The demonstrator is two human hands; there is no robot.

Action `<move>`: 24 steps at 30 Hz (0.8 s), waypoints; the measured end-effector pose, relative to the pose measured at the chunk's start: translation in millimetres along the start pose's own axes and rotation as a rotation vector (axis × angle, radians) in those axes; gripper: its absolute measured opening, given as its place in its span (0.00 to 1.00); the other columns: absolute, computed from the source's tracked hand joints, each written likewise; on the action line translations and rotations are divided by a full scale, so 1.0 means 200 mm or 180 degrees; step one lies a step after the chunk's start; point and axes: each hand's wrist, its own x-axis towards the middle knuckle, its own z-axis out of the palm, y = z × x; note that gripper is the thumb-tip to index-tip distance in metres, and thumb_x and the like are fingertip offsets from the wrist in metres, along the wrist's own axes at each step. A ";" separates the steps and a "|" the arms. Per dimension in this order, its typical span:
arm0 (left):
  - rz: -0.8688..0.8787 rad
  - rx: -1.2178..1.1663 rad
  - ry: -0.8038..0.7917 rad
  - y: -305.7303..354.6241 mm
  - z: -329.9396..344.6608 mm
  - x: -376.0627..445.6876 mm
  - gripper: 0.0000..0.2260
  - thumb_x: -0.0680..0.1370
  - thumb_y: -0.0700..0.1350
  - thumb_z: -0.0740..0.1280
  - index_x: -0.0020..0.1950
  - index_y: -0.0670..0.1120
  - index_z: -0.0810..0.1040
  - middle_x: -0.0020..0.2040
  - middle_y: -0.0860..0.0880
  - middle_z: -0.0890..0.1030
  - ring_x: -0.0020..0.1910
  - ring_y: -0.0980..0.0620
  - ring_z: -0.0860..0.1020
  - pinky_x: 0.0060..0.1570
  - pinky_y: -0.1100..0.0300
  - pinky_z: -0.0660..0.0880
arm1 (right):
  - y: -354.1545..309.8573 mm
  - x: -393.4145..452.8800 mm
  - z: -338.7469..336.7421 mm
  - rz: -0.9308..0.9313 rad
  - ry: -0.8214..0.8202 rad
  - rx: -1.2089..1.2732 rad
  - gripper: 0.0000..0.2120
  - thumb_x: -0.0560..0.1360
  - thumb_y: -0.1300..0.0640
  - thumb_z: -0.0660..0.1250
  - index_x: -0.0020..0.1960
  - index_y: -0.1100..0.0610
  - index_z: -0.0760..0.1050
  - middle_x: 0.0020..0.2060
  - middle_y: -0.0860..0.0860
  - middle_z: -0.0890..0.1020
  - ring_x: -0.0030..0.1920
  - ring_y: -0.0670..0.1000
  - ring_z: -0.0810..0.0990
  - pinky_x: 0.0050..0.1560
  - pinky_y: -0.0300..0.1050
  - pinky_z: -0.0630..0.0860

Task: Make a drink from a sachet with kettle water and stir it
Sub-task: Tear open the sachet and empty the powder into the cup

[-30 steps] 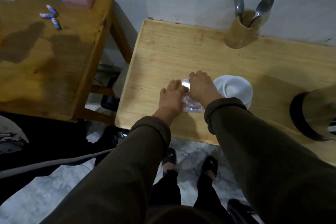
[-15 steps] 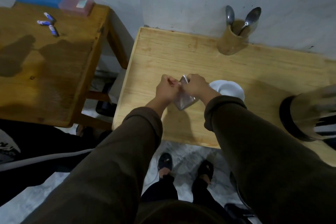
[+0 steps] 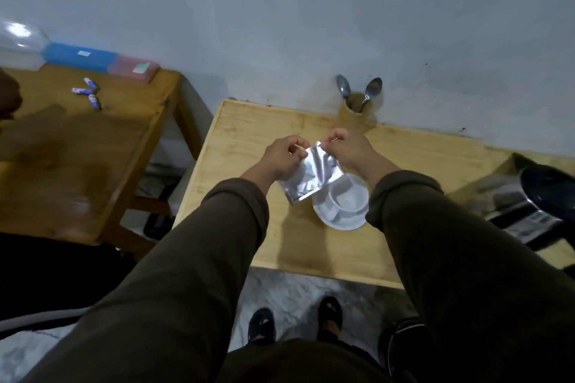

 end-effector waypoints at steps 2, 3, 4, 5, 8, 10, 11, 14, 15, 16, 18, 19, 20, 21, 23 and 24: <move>0.0073 -0.0169 -0.0036 0.06 0.02 -0.01 0.10 0.78 0.40 0.64 0.57 0.44 0.80 0.48 0.49 0.77 0.49 0.52 0.74 0.51 0.61 0.70 | 0.03 0.00 -0.03 -0.0039 0.0008 0.0064 0.10 0.74 0.62 0.67 0.35 0.54 0.73 0.32 0.48 0.74 0.30 0.44 0.71 0.22 0.29 0.68; 0.0068 -0.0296 -0.0024 0.08 0.04 -0.02 0.10 0.78 0.40 0.64 0.56 0.43 0.81 0.49 0.49 0.78 0.50 0.53 0.74 0.53 0.59 0.72 | 0.04 -0.01 -0.05 -0.0040 -0.0003 0.0120 0.12 0.74 0.63 0.67 0.33 0.53 0.72 0.31 0.48 0.73 0.29 0.44 0.70 0.21 0.28 0.67; 0.0062 -0.0389 -0.0004 0.10 0.06 -0.03 0.09 0.78 0.41 0.65 0.55 0.42 0.81 0.48 0.49 0.79 0.50 0.53 0.75 0.55 0.57 0.72 | 0.06 -0.01 -0.06 -0.0040 -0.0040 0.0161 0.12 0.73 0.63 0.67 0.33 0.53 0.72 0.31 0.48 0.73 0.29 0.44 0.69 0.21 0.27 0.66; 0.0060 -0.0417 0.0012 0.12 0.07 -0.03 0.09 0.77 0.42 0.66 0.54 0.41 0.81 0.47 0.49 0.79 0.49 0.53 0.75 0.55 0.56 0.73 | 0.07 -0.02 -0.08 -0.0042 -0.0099 0.0185 0.10 0.74 0.63 0.67 0.35 0.54 0.72 0.31 0.48 0.73 0.30 0.44 0.69 0.21 0.28 0.66; -0.0015 -0.0179 0.0054 0.18 0.14 -0.04 0.08 0.77 0.42 0.67 0.52 0.41 0.81 0.41 0.50 0.79 0.45 0.53 0.75 0.45 0.63 0.72 | 0.11 -0.04 -0.12 -0.0030 -0.0248 0.0137 0.04 0.74 0.61 0.67 0.41 0.56 0.73 0.32 0.49 0.73 0.30 0.46 0.69 0.22 0.31 0.67; -0.0027 0.0042 0.0162 0.21 0.18 -0.04 0.07 0.77 0.41 0.66 0.52 0.41 0.81 0.39 0.51 0.78 0.43 0.53 0.74 0.38 0.67 0.69 | 0.14 -0.04 -0.15 0.0028 -0.0286 0.0203 0.05 0.74 0.61 0.67 0.41 0.55 0.73 0.34 0.50 0.74 0.33 0.48 0.72 0.28 0.35 0.72; -0.0031 0.0127 0.0209 0.23 0.19 -0.04 0.08 0.77 0.40 0.65 0.51 0.41 0.82 0.39 0.51 0.77 0.42 0.53 0.73 0.36 0.69 0.68 | 0.15 -0.04 -0.16 0.0011 -0.0312 0.0267 0.05 0.73 0.62 0.67 0.41 0.55 0.73 0.34 0.51 0.75 0.36 0.49 0.73 0.34 0.39 0.74; -0.0028 0.0269 0.0228 0.28 0.24 -0.05 0.06 0.77 0.40 0.65 0.48 0.43 0.81 0.36 0.54 0.77 0.41 0.54 0.73 0.37 0.69 0.67 | 0.18 -0.04 -0.23 -0.0255 -0.0393 0.0261 0.05 0.73 0.65 0.68 0.43 0.58 0.73 0.30 0.49 0.72 0.33 0.46 0.72 0.35 0.36 0.71; -0.0025 0.0305 0.0227 0.29 0.26 -0.06 0.06 0.77 0.40 0.64 0.47 0.44 0.81 0.36 0.55 0.76 0.40 0.55 0.73 0.38 0.67 0.67 | 0.20 -0.03 -0.25 -0.0352 -0.0400 0.0252 0.05 0.73 0.65 0.69 0.43 0.59 0.73 0.29 0.49 0.71 0.31 0.45 0.71 0.33 0.34 0.70; -0.0020 0.0349 0.0240 0.31 0.28 -0.06 0.06 0.77 0.40 0.64 0.47 0.44 0.81 0.36 0.54 0.77 0.39 0.55 0.73 0.39 0.66 0.67 | 0.22 -0.03 -0.26 -0.0443 -0.0396 0.0243 0.05 0.73 0.65 0.69 0.43 0.59 0.73 0.29 0.49 0.71 0.31 0.44 0.70 0.31 0.31 0.70; 0.0003 0.0464 0.0290 0.32 0.30 -0.07 0.07 0.77 0.40 0.64 0.49 0.42 0.82 0.41 0.50 0.78 0.42 0.53 0.74 0.44 0.64 0.68 | 0.25 -0.02 -0.28 -0.0593 -0.0361 0.0212 0.05 0.72 0.66 0.70 0.43 0.59 0.74 0.28 0.48 0.71 0.30 0.44 0.69 0.27 0.25 0.67; 0.0008 0.0515 0.0319 0.33 0.31 -0.07 0.07 0.77 0.40 0.64 0.50 0.41 0.82 0.42 0.49 0.78 0.43 0.52 0.74 0.45 0.63 0.67 | 0.26 -0.01 -0.28 -0.0630 -0.0341 0.0194 0.05 0.72 0.66 0.70 0.42 0.59 0.74 0.29 0.48 0.71 0.30 0.44 0.69 0.26 0.24 0.66; 0.0000 0.0557 0.0340 0.34 0.32 -0.08 0.08 0.77 0.41 0.64 0.50 0.41 0.81 0.42 0.49 0.78 0.44 0.52 0.73 0.44 0.63 0.67 | 0.27 -0.01 -0.28 -0.0653 -0.0317 0.0169 0.05 0.72 0.66 0.70 0.42 0.59 0.75 0.29 0.48 0.71 0.30 0.44 0.68 0.26 0.23 0.66; -0.0020 0.0589 0.0349 0.34 0.33 -0.08 0.08 0.78 0.41 0.64 0.49 0.41 0.81 0.41 0.49 0.78 0.43 0.52 0.73 0.41 0.63 0.67 | 0.28 -0.01 -0.28 -0.0690 -0.0290 0.0151 0.05 0.72 0.66 0.70 0.42 0.59 0.75 0.29 0.48 0.71 0.31 0.43 0.68 0.26 0.22 0.65; -0.0056 0.0641 0.0353 0.35 0.34 -0.08 0.07 0.78 0.42 0.63 0.48 0.43 0.81 0.40 0.49 0.77 0.43 0.51 0.72 0.36 0.64 0.65 | 0.28 0.00 -0.27 -0.0820 -0.0234 0.0104 0.04 0.71 0.67 0.70 0.42 0.60 0.76 0.30 0.49 0.73 0.32 0.44 0.69 0.28 0.22 0.65; -0.0067 0.0680 0.0357 0.35 0.35 -0.08 0.07 0.78 0.41 0.63 0.47 0.43 0.81 0.39 0.49 0.76 0.43 0.51 0.71 0.35 0.63 0.65 | 0.28 0.00 -0.27 -0.0891 -0.0195 0.0033 0.03 0.71 0.67 0.70 0.42 0.62 0.77 0.32 0.51 0.73 0.33 0.45 0.69 0.28 0.23 0.65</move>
